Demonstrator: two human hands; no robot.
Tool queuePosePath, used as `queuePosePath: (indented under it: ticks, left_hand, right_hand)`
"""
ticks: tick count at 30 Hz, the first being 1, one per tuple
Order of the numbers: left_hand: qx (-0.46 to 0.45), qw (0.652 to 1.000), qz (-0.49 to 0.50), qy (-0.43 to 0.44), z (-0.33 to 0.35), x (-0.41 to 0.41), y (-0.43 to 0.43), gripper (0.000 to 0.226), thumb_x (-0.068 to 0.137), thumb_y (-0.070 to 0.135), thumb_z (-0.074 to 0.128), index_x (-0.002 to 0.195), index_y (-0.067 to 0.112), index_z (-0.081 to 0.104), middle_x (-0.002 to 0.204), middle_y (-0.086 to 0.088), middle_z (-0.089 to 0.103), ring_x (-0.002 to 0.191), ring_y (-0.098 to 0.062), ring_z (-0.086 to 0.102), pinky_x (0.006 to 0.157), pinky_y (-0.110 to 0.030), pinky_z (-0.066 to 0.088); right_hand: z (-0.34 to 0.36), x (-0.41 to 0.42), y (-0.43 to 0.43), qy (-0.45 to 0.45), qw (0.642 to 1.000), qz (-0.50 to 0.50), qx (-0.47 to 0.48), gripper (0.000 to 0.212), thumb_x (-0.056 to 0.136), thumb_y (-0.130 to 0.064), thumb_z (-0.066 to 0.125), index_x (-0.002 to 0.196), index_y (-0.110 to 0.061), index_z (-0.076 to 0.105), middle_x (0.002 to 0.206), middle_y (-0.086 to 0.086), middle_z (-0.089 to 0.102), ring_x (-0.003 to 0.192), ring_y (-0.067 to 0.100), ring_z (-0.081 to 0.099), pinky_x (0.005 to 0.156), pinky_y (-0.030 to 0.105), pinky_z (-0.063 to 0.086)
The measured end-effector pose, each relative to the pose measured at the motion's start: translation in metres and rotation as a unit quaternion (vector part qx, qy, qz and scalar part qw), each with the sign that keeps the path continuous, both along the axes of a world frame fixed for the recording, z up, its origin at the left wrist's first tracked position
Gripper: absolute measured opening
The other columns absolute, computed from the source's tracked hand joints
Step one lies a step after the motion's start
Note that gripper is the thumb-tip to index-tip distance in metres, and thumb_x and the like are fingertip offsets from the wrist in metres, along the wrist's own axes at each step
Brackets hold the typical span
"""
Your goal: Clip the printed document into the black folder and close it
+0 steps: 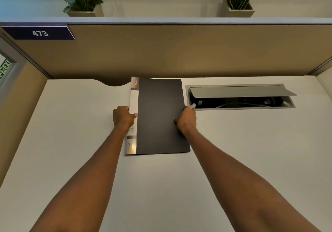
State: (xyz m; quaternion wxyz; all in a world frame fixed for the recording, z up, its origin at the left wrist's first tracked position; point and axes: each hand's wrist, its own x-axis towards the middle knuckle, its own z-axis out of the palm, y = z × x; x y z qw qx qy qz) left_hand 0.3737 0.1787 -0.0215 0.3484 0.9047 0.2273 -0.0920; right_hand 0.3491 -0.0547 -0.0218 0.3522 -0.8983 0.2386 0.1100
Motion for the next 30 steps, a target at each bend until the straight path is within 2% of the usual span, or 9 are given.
queuePosePath:
  ticks: [3, 6, 11, 13, 16, 19, 23, 28, 30]
  left_hand:
    - [0.030, 0.999, 0.006, -0.007, -0.004, -0.004, -0.004, 0.052, 0.087, 0.030, 0.079, 0.127, 0.000, 0.066, 0.130, -0.021, 0.066, 0.111, -0.042, 0.066, 0.096, -0.047, 0.056]
    - [0.036, 0.999, 0.020, -0.004, -0.001, -0.007, -0.007, 0.051, 0.086, 0.029, 0.080, 0.125, -0.001, 0.066, 0.128, -0.020, 0.066, 0.112, -0.042, 0.067, 0.097, -0.047, 0.055]
    - [0.098, 0.995, 0.002, -0.004, 0.012, -0.016, -0.017, 0.050, 0.092, 0.031, 0.073, 0.131, 0.002, 0.060, 0.134, -0.020, 0.062, 0.120, -0.040, 0.062, 0.100, -0.046, 0.053]
    - [0.139, 0.990, -0.011, -0.004, 0.017, -0.023, -0.021, 0.051, 0.097, 0.033, 0.067, 0.137, 0.003, 0.055, 0.137, -0.020, 0.058, 0.124, -0.039, 0.059, 0.100, -0.047, 0.052]
    - [0.181, 0.982, -0.043, -0.013, 0.022, -0.039, -0.027, 0.054, 0.101, 0.036, 0.058, 0.144, 0.005, 0.047, 0.147, -0.020, 0.051, 0.134, -0.039, 0.051, 0.108, -0.049, 0.047]
    - [0.213, 0.971, -0.104, -0.010, 0.022, -0.063, -0.034, 0.065, 0.105, 0.040, 0.048, 0.157, 0.008, 0.029, 0.166, -0.017, 0.028, 0.153, -0.038, 0.028, 0.123, -0.051, 0.026]
    - [0.262, 0.948, -0.183, -0.005, 0.021, -0.100, -0.042, 0.070, 0.106, 0.047, 0.038, 0.162, 0.011, 0.017, 0.171, -0.013, 0.012, 0.159, -0.033, 0.008, 0.126, -0.055, 0.009]
    - [0.281, 0.934, -0.221, -0.015, 0.018, -0.160, -0.063, 0.071, 0.107, 0.049, 0.031, 0.163, 0.012, 0.011, 0.172, -0.010, 0.007, 0.159, -0.031, 0.003, 0.126, -0.053, 0.003]
    - [0.268, 0.937, -0.219, -0.054, 0.013, -0.188, -0.076, 0.068, 0.107, 0.044, 0.032, 0.163, 0.009, 0.014, 0.171, -0.012, 0.009, 0.159, -0.030, 0.006, 0.127, -0.053, 0.004]
  right_hand:
    - [-0.004, -0.002, 0.004, 0.006, 0.999, 0.017, -0.051, 0.051, 0.087, -0.015, 0.077, 0.132, -0.007, 0.054, 0.164, 0.018, 0.020, 0.125, 0.037, 0.054, 0.101, 0.043, 0.050]
    - [-0.003, -0.004, 0.004, 0.021, 0.991, 0.047, -0.125, 0.051, 0.090, -0.021, 0.075, 0.134, -0.007, 0.053, 0.166, 0.020, 0.016, 0.138, 0.038, 0.040, 0.104, 0.041, 0.047]
    - [0.004, -0.011, 0.006, 0.006, 0.977, 0.098, -0.190, 0.051, 0.094, -0.016, 0.069, 0.139, -0.003, 0.049, 0.161, 0.026, 0.024, 0.148, 0.040, 0.030, 0.109, 0.038, 0.044]
    - [0.010, -0.018, 0.007, -0.018, 0.970, 0.113, -0.213, 0.047, 0.095, -0.013, 0.067, 0.138, -0.004, 0.051, 0.155, 0.024, 0.036, 0.145, 0.037, 0.035, 0.107, 0.036, 0.046]
    - [0.017, -0.031, 0.007, -0.057, 0.965, 0.129, -0.223, 0.040, 0.094, -0.016, 0.065, 0.132, -0.006, 0.054, 0.138, 0.017, 0.051, 0.126, 0.030, 0.050, 0.099, 0.035, 0.048]
    - [0.022, -0.054, 0.002, -0.084, 0.956, 0.174, -0.222, 0.043, 0.093, -0.017, 0.065, 0.133, -0.007, 0.052, 0.132, 0.012, 0.054, 0.119, 0.028, 0.053, 0.101, 0.035, 0.045]
    - [0.026, -0.096, -0.012, -0.102, 0.943, 0.229, -0.217, 0.047, 0.092, -0.015, 0.062, 0.136, -0.006, 0.050, 0.136, 0.012, 0.055, 0.123, 0.028, 0.051, 0.109, 0.035, 0.040]
    - [0.022, -0.159, -0.038, -0.116, 0.943, 0.250, -0.187, 0.044, 0.095, -0.015, 0.054, 0.137, -0.004, 0.048, 0.139, 0.013, 0.051, 0.127, 0.031, 0.048, 0.114, 0.039, 0.037]
    - [0.015, -0.182, -0.051, -0.104, 0.941, 0.260, -0.190, 0.049, 0.098, -0.018, 0.046, 0.144, -0.002, 0.041, 0.150, 0.014, 0.043, 0.137, 0.032, 0.041, 0.119, 0.040, 0.030]
